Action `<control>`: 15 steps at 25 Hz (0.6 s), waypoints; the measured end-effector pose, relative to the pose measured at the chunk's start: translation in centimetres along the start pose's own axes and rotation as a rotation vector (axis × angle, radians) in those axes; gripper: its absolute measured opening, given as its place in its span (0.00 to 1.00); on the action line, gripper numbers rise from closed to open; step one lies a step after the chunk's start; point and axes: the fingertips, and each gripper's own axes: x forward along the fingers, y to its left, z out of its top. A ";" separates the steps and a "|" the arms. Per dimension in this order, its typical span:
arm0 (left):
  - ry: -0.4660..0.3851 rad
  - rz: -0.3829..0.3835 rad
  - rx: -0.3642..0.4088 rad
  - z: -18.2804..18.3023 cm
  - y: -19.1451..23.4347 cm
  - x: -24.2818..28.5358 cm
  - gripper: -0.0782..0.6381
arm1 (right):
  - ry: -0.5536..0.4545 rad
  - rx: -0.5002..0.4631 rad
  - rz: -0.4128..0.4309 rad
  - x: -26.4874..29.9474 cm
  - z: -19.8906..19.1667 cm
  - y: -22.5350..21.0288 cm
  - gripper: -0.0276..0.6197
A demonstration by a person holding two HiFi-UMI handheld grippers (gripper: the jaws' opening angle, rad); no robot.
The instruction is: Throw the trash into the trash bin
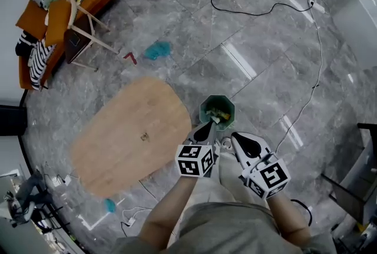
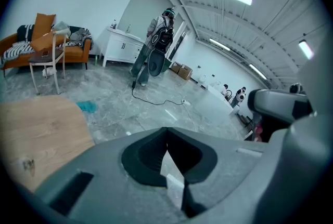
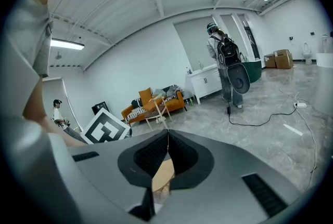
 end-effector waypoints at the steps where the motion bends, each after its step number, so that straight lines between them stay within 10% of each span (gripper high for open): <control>1: -0.004 -0.006 0.004 0.4 -0.5 -0.4 0.12 | -0.005 -0.005 0.002 -0.2 0.4 0.1 0.06; 15: -0.026 -0.048 0.028 3.3 -5.9 -5.4 0.12 | -0.044 -0.063 0.028 -3.5 4.7 2.0 0.06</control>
